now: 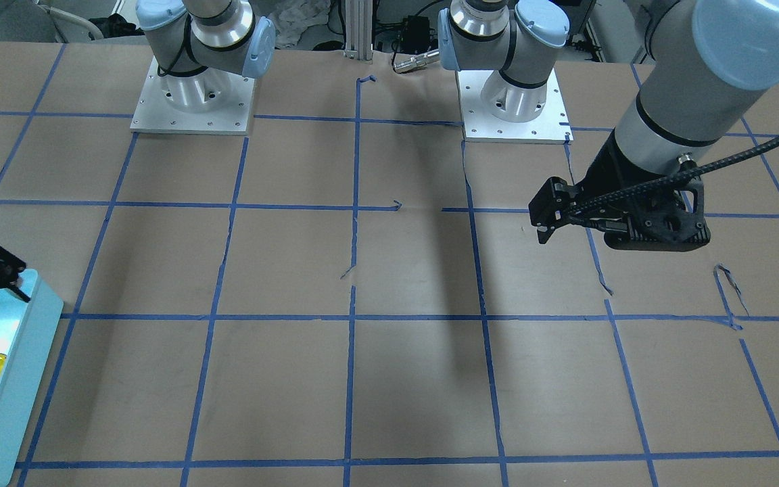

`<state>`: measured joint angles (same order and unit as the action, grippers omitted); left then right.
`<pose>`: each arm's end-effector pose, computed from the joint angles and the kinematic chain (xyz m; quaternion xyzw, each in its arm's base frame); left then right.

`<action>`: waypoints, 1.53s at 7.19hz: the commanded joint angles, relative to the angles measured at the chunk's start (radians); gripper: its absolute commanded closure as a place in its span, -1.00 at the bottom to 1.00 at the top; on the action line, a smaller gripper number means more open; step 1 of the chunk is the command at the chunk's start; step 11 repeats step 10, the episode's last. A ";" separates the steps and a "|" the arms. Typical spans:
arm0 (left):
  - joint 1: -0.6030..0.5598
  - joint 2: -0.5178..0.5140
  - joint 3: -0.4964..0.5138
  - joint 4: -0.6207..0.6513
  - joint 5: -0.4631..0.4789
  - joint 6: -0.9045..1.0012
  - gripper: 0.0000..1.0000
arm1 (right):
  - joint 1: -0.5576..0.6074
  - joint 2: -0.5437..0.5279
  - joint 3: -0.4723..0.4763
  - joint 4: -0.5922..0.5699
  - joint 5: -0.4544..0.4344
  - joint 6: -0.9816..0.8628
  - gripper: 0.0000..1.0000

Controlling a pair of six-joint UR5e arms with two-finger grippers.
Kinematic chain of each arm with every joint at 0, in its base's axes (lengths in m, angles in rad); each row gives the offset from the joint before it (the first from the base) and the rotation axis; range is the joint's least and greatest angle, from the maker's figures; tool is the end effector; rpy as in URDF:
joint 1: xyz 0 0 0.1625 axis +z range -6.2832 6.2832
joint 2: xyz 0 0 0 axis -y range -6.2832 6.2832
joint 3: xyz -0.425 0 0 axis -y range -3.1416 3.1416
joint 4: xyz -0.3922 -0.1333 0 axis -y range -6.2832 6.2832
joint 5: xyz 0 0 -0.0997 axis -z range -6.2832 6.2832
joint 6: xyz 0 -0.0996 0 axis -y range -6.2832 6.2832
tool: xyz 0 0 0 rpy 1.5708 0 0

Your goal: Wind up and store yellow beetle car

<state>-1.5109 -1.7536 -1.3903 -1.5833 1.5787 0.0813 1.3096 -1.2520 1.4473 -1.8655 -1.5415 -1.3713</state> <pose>-0.0983 -0.5746 0.4785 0.0107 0.9999 0.0077 0.0034 -0.0303 -0.6409 0.4008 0.5269 -0.8483 0.0447 0.0262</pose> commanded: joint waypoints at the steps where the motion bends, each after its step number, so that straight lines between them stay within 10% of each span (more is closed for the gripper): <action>1: 0.009 0.000 0.000 -0.001 0.001 0.002 -1.00 | 0.146 -0.072 0.004 0.050 0.006 0.390 -1.00; 6: 0.028 0.005 0.004 0.003 -0.003 0.002 -1.00 | 0.258 -0.231 0.016 0.158 -0.008 1.220 -1.00; 11: 0.020 0.011 0.000 0.005 -0.005 0.002 -1.00 | 0.254 -0.225 0.031 0.157 -0.009 1.230 -1.00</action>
